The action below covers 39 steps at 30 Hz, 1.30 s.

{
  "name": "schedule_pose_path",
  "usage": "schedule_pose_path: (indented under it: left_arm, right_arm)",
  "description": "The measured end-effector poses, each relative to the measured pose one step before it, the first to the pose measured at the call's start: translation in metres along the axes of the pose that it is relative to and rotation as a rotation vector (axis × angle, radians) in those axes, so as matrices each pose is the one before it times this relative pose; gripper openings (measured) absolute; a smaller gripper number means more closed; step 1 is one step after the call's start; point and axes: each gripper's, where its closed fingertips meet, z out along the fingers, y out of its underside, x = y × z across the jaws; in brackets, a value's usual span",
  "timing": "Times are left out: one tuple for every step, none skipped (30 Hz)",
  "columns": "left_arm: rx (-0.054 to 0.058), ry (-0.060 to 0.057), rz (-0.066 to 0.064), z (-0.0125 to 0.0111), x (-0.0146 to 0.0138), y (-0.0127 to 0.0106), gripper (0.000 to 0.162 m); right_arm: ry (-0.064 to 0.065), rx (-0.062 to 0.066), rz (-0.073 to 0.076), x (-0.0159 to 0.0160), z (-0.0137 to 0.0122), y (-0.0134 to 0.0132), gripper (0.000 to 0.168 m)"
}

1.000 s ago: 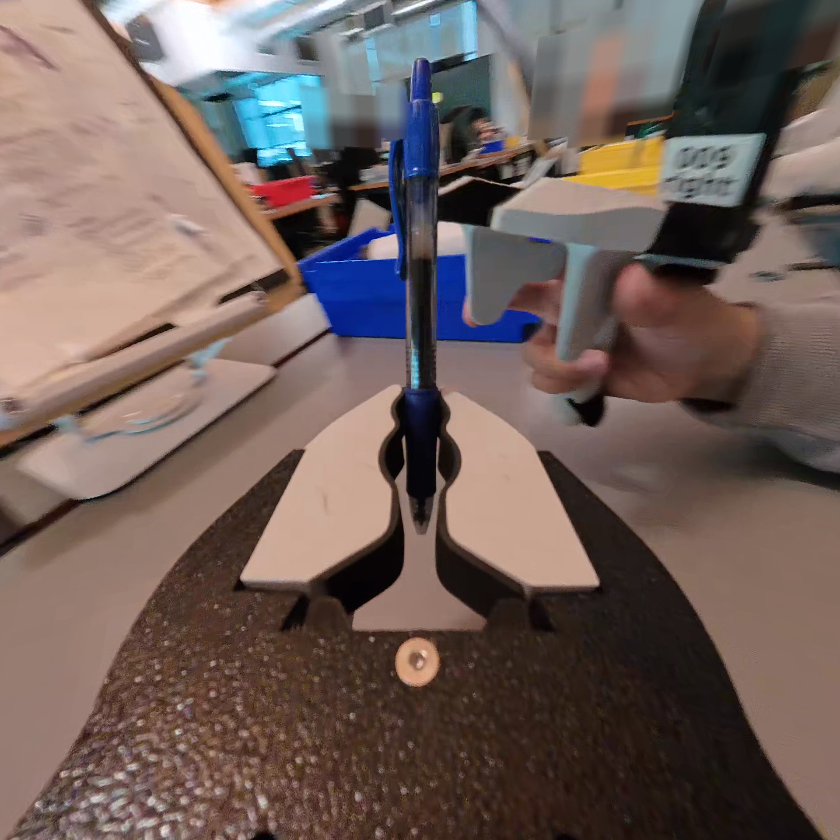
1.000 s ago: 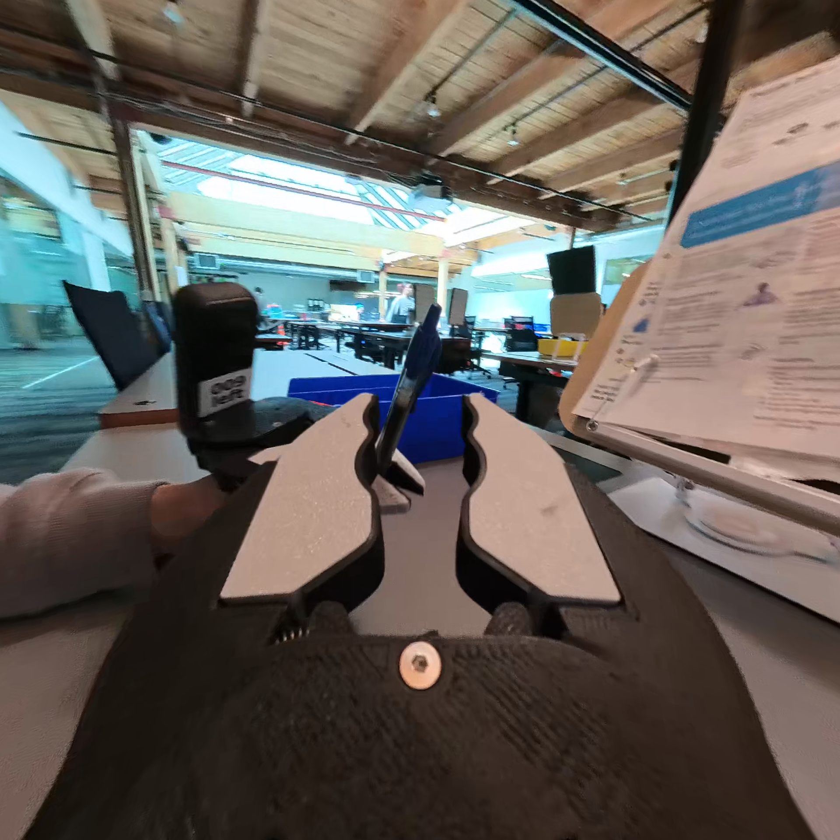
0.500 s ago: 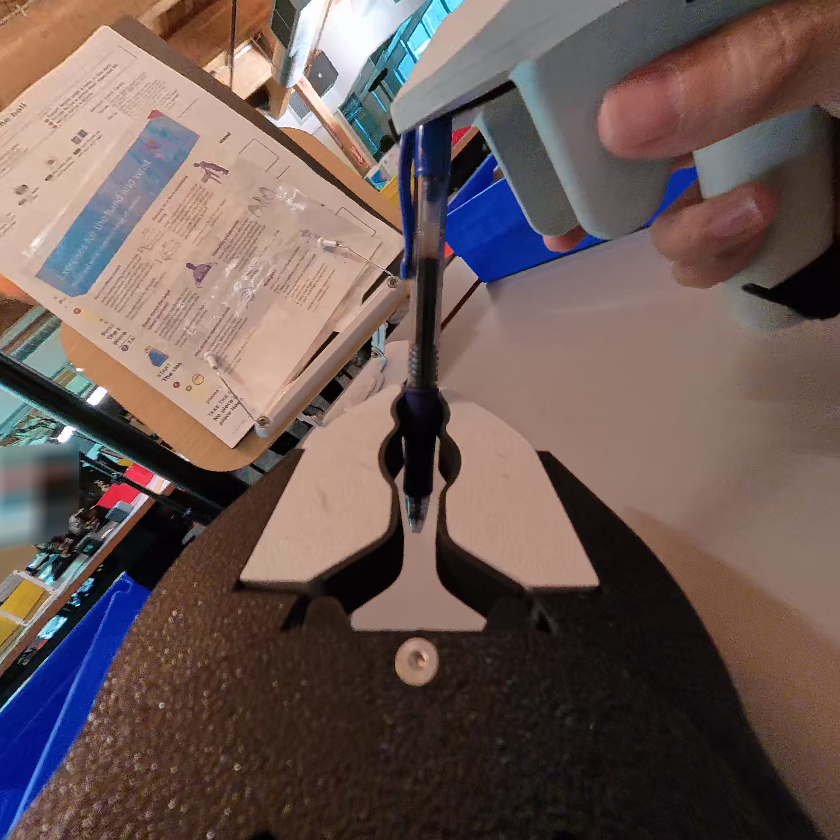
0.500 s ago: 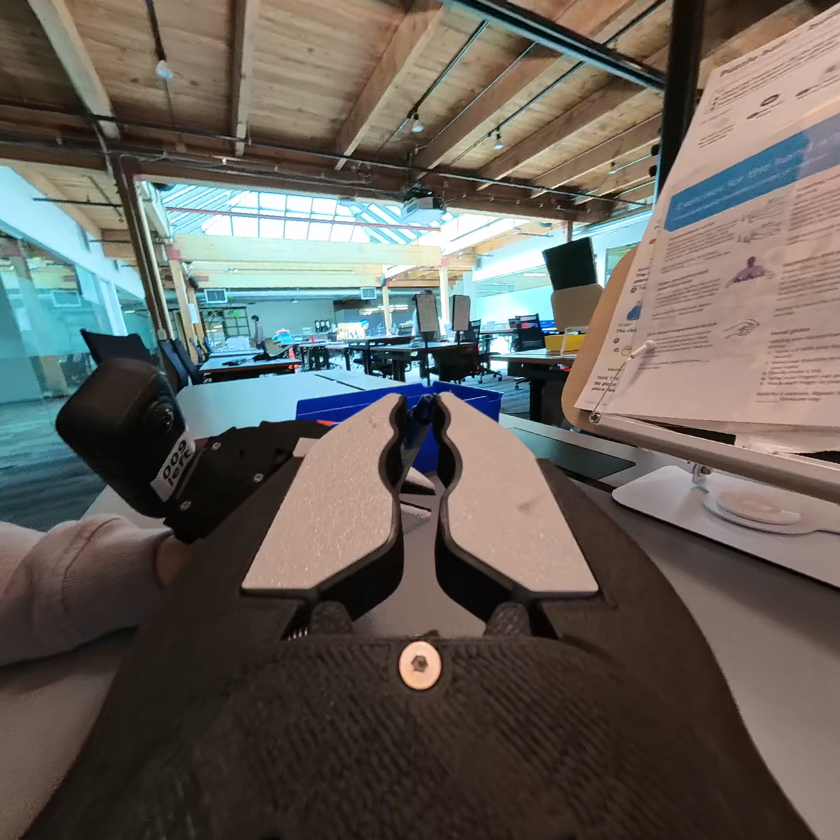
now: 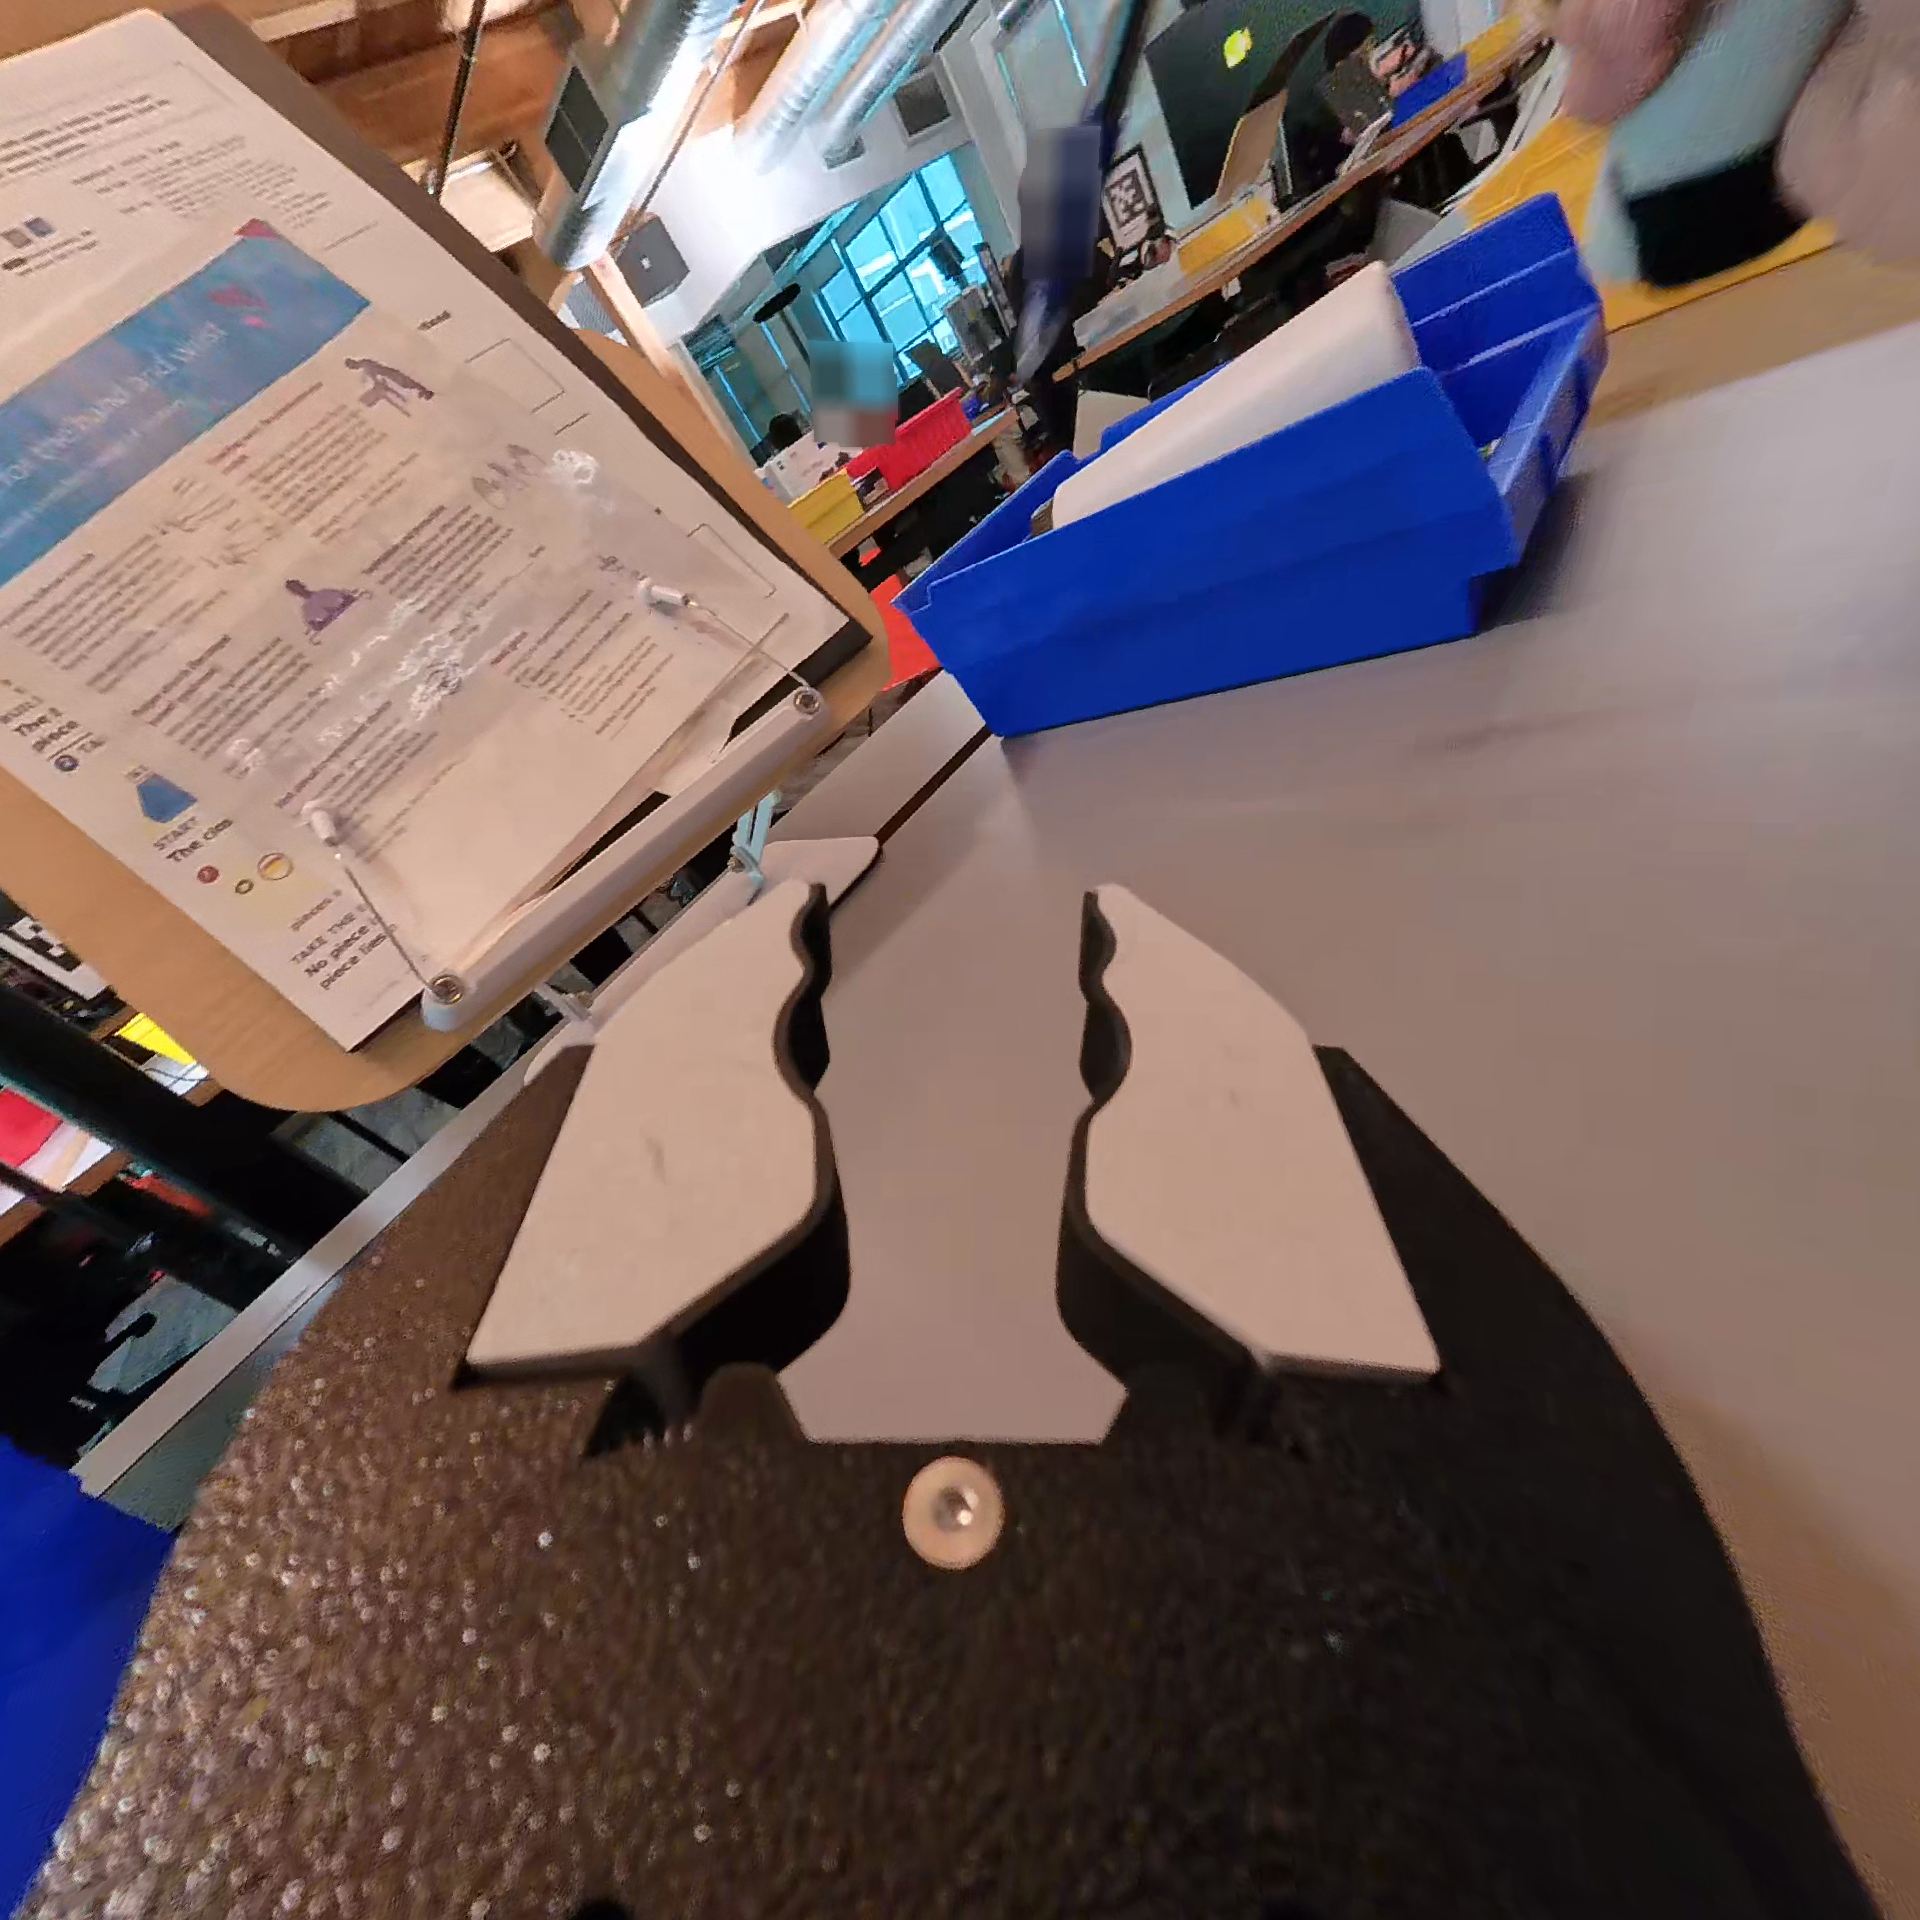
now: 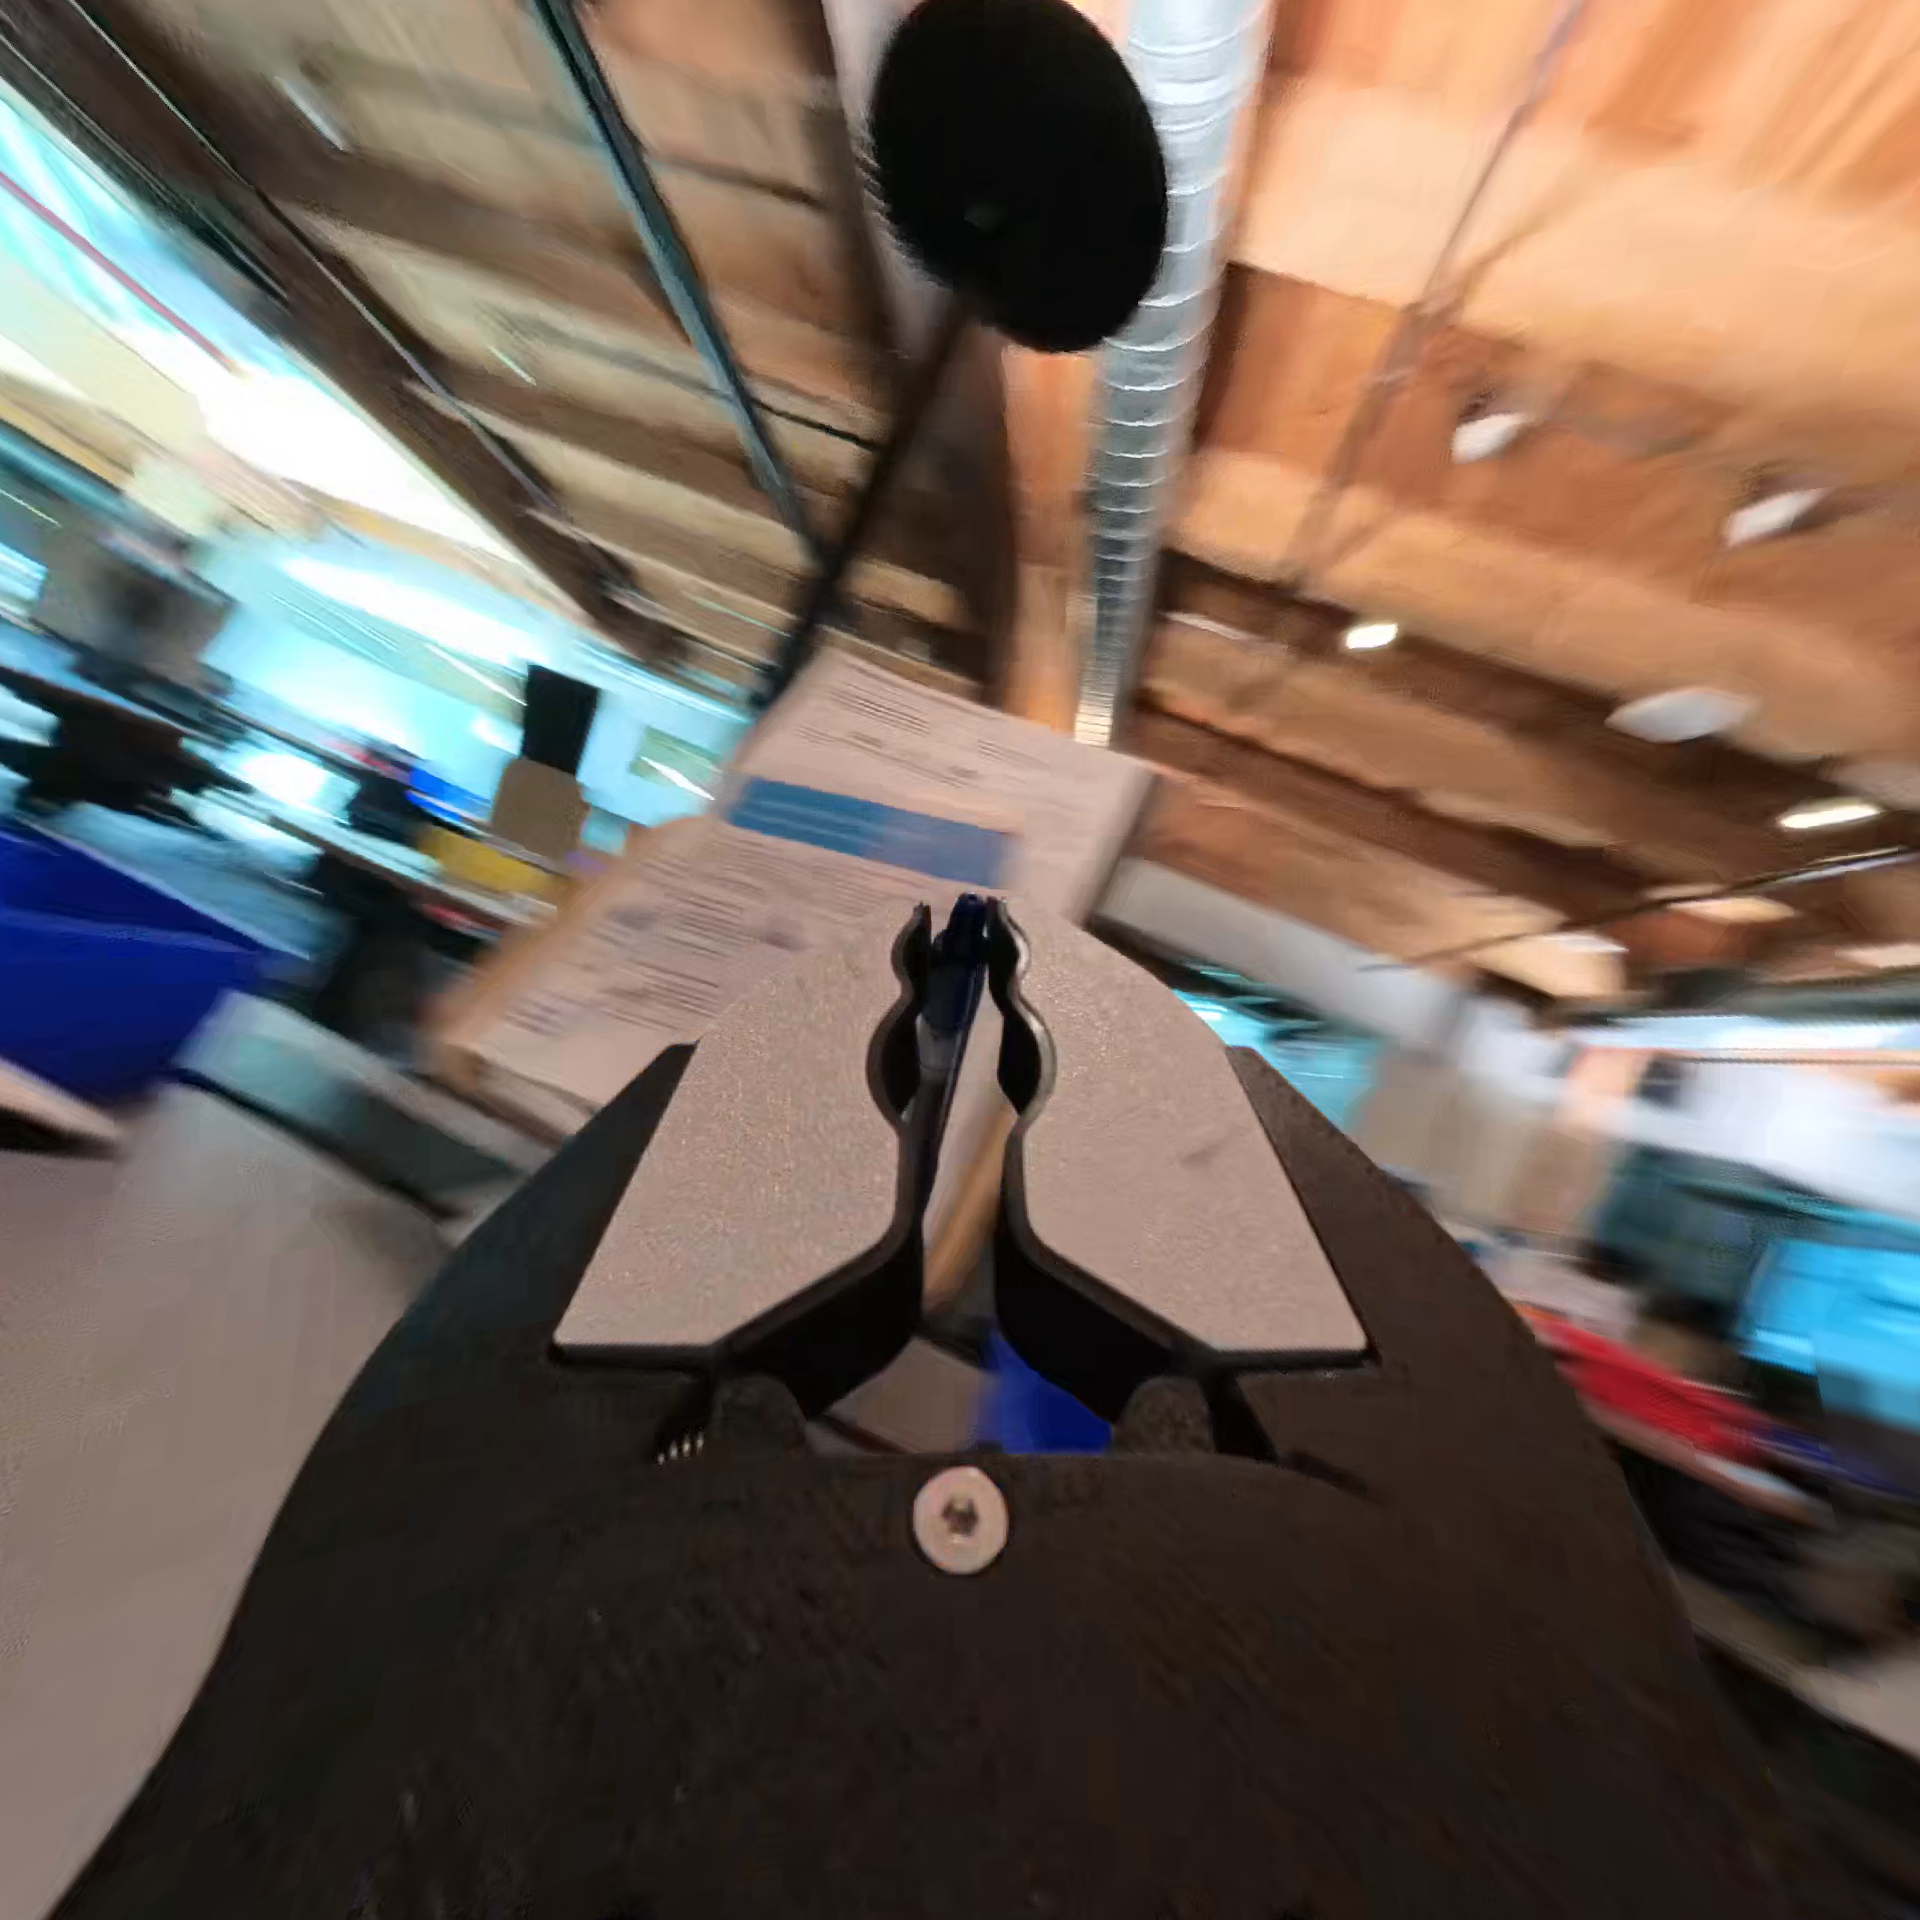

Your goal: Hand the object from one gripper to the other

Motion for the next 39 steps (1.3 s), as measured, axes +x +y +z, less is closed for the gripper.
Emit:
schedule_pose_path:
  left_arm:
    - [-0.0051, -0.0075, -0.0029, 0.00016, -0.00114, 0.0013, 0.044]
    - [-0.0035, -0.0053, -0.0044, 0.00021, -0.00096, 0.00088, 0.043]
    - [-0.001, 0.0022, -0.0038, 0.00019, 0.00032, 0.00036, 0.043]
    - [0.0003, 0.0025, -0.0024, 0.00022, 0.00041, 0.00034, 0.043]
    - [-0.0003, 0.0014, 0.0003, 0.00018, 0.00056, 0.00027, 0.042]
    - [-0.0021, 0.0021, 0.0027, 0.00023, 0.00069, 0.00038, 0.042]
    - [-0.0016, 0.0026, 0.0039, 0.00018, 0.00067, 0.0002, 0.042]
    - [-0.0008, 0.0013, 0.0034, 0.00012, 0.00044, 0.00026, 0.042]
    - [-0.0013, -0.0014, 0.0023, 0.00004, -0.00011, 0.00026, 0.042]
    - [-0.0026, -0.002, 0.0007, 0.00015, -0.00038, 0.00069, 0.041]
    - [-0.0033, -0.0002, -0.0018, 0.00014, -0.00021, 0.00093, 0.04]
    - [-0.002, 0.0007, -0.0054, 0.00024, -0.00028, 0.001, 0.04]
    - [0.0007, 0.0015, -0.0082, 0.00018, -0.00008, 0.00083, 0.04]
    - [0.0007, 0.0028, -0.0111, 0.00035, 0.00001, 0.00085, 0.039]
    - [-0.0015, 0.0023, -0.0131, 0.00037, -0.00021, 0.00114, 0.039]
    - [-0.0041, 0.0007, -0.0125, 0.00046, -0.00044, 0.00142, 0.039]
    - [-0.0049, 0.001, -0.0098, 0.0004, -0.00044, 0.00153, 0.039]
    - [-0.0041, 0.0017, -0.0075, 0.00038, -0.00042, 0.00149, 0.039]
    - [-0.0035, -0.0005, -0.0056, 0.00031, -0.0005, 0.00135, 0.039]
    - [-0.0042, -0.0008, -0.0027, 0.00029, -0.00064, 0.00117, 0.039]
    - [-0.0046, -0.0007, -0.0017, 0.0002, -0.00052, 0.00091, 0.039]
    - [-0.0025, -0.0011, -0.0032, 0.00018, -0.00043, 0.00042, 0.039]
    - [-0.0008, -0.0003, -0.004, 0.00013, -0.00025, -0.00003, 0.039]
    - [-0.001, 0.0008, -0.0035, 0.00018, 0.00001, 0.00015, 0.039]
    - [-0.0028, 0.0013, -0.0024, 0.00018, 0.00019, 0.0004, 0.039]
    - [-0.0033, 0.0008, -0.0006, 0.00035, 0.00012, 0.00049, 0.039]
    - [-0.0024, -0.001, 0.0004, 0.00026, -0.00008, 0.00034, 0.039]
    - [-0.0022, -0.0011, 0.0004, 0.00005, -0.00004, 0.00032, 0.039]
    - [-0.0018, 0.0004, 0.0001, 0.00009, 0.00001, 0.00023, 0.039]
    - [-0.0005, 0.001, -0.0008, 0.00012, 0.00003, 0.00001, 0.039]
    - [0.0003, 0.0, -0.0015, -0.00003, -0.00014, -0.00003, 0.039]
    - [0.0001, -0.0007, -0.002, 0.00005, -0.00041, -0.00003, 0.039]
    - [-0.0006, -0.0011, -0.0028, -0.00012, -0.00059, 0.00004, 0.039]
    - [-0.0007, -0.0018, -0.0029, -0.00006, -0.00077, -0.00002, 0.039]
    - [0.0, -0.0015, -0.0029, -0.00008, -0.00064, -0.00004, 0.039]
    - [0.0009, -0.0006, -0.0027, -0.00014, -0.00052, -0.00004, 0.039]
    - [0.0008, -0.0016, -0.0023, 0.00003, -0.00045, -0.00014, 0.039]
    - [0.0003, -0.0009, -0.0016, -0.00002, -0.00045, -0.00017, 0.039]
    - [0.0005, 0.0, -0.0016, 0.00003, -0.00013, -0.00028, 0.039]
  right_arm:
    - [0.0603, -0.035, -0.0853, 0.01827, -0.00271, 0.0087, 0.01]
    - [0.0111, -0.0422, -0.0172, 0.01129, -0.00003, 0.01363, 0.01]
    - [-0.0154, -0.0373, 0.0175, 0.00706, 0.00115, 0.01515, 0.011]
    - [-0.0124, -0.0264, 0.0087, 0.00676, 0.00086, 0.01457, 0.011]
    - [0.0135, -0.031, -0.0024, 0.00946, 0.00016, 0.01404, 0.011]
    - [0.0047, -0.0295, 0.0024, 0.00795, 0.00033, 0.01232, 0.011]
    - [-0.0225, -0.0252, 0.0115, 0.00426, 0.00094, 0.01068, 0.01]
    - [-0.0096, -0.0236, 0.0126, 0.00522, 0.00059, 0.00941, 0.011]
    - [0.0117, -0.024, 0.0047, 0.00731, 0.00021, 0.00822, 0.011]
    - [0.0154, -0.0295, -0.0027, 0.00723, 0.00036, 0.00691, 0.01]
    - [0.0052, -0.03, -0.005, 0.00508, 0.00101, 0.00568, 0.011]
    - [-0.0128, -0.0318, 0.0041, 0.00203, 0.00208, 0.00601, 0.011]
    - [-0.0235, -0.0301, 0.015, -0.00048, 0.0031, 0.00617, 0.01]
    - [-0.0295, -0.0318, 0.0143, -0.00207, 0.00404, 0.00749, 0.01]
    - [-0.0292, -0.0476, 0.0159, -0.00256, 0.00534, 0.01029, 0.01]
    - [-0.0242, -0.0652, 0.0194, -0.00205, 0.00652, 0.01269, 0.011]
    - [-0.002, -0.0713, 0.017, 0.00066, 0.00666, 0.0133, 0.012]
    - [0.0185, -0.0661, 0.0125, 0.00334, 0.00624, 0.01204, 0.014]
    - [0.0019, -0.0559, 0.0068, 0.00088, 0.00511, 0.00942, 0.021]
    - [-0.0043, -0.036, 0.0128, -0.00039, 0.00378, 0.00567, 0.031]
    - [0.003, -0.0136, 0.0202, 0.00018, 0.00244, 0.00237, 0.04]
    - [-0.0027, 0.0013, 0.0166, -0.00077, 0.00106, 0.00014, 0.049]
    - [-0.0016, 0.0051, 0.0077, -0.00052, -0.00023, -0.00082, 0.054]
    - [0.0079, 0.0098, 0.005, 0.00081, -0.00065, -0.00231, 0.06]
    - [-0.0021, 0.0175, 0.0049, -0.0006, -0.00021, -0.00398, 0.07]
    - [-0.0185, 0.0078, 0.0057, -0.00278, 0.00036, -0.00257, 0.08]
    - [-0.0197, -0.0353, -0.0003, -0.00306, 0.00152, 0.0032, 0.09]
    - [-0.0008, -0.0848, -0.0165, -0.00066, 0.00256, 0.01021, 0.097]
    - [0.0226, -0.0893, -0.0168, 0.00214, 0.00151, 0.01076, 0.101]
    - [0.0313, -0.0564, -0.0098, 0.00293, 0.00025, 0.00672, 0.103]
    - [0.0205, -0.0116, 0.0173, 0.00213, -0.00166, 0.00085, 0.104]
    - [-0.0009, 0.0179, 0.0296, 0.00021, -0.00258, -0.00261, 0.105]
    - [-0.0066, 0.0354, 0.0316, -0.00014, -0.0026, -0.00481, 0.104]
    - [-0.0038, 0.0278, 0.0213, 0.00026, -0.00253, -0.00354, 0.103]
    - [0.0223, 0.0091, 0.0056, 0.00391, -0.00247, -0.00099, 0.1]
    - [0.0385, 0.0029, -0.0088, 0.00588, -0.0025, -0.00015, 0.102]
    - [0.0306, 0.0064, -0.0119, 0.00408, -0.00265, -0.0006, 0.105]
    - [0.0096, 0.0179, -0.0014, 0.00051, -0.00299, -0.00239, 0.105]
    - [-0.0028, 0.0265, 0.0103, -0.00211, -0.00374, -0.0038, 0.103]
